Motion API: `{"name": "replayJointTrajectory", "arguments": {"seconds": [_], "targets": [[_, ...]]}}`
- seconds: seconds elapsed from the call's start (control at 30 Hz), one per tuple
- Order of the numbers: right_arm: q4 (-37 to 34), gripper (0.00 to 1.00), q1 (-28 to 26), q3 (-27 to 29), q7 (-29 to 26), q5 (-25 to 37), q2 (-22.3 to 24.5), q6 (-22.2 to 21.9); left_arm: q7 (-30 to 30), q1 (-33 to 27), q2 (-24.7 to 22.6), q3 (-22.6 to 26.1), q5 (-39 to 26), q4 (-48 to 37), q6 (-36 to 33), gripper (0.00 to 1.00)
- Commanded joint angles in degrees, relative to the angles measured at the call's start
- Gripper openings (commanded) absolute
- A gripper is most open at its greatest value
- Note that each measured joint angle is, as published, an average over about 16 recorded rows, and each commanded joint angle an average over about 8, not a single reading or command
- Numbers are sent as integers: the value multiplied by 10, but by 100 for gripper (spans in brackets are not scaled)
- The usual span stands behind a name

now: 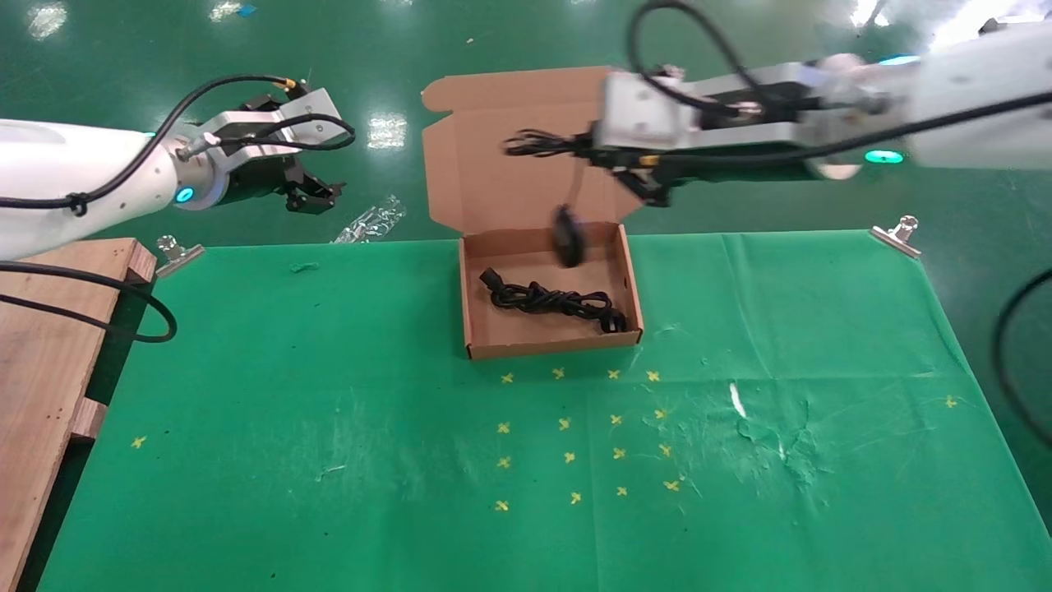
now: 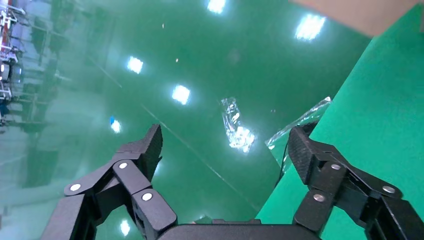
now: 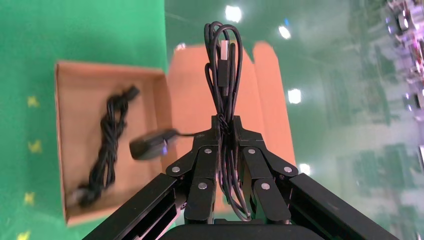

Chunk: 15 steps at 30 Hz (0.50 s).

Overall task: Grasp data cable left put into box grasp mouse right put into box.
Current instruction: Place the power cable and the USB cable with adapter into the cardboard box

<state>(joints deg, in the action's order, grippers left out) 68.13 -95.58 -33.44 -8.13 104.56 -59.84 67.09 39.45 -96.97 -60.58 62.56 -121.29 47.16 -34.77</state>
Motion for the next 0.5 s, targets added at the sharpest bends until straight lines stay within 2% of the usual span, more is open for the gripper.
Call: {"name": "replayJointTrajectory", "arguments": {"seconds": [0.03, 0.33, 0.5], "targets": [[-21, 0, -4, -5, 16, -5, -24, -5, 1, 0, 0, 0, -1, -1, 0, 100], [-129, 0, 4, -26, 33, -15, -78, 4, 1, 0, 0, 0, -1, -1, 0, 100], [-188, 0, 18, -39, 41, 12, -90, -22, 1, 0, 0, 0, -1, -1, 0, 100]]}}
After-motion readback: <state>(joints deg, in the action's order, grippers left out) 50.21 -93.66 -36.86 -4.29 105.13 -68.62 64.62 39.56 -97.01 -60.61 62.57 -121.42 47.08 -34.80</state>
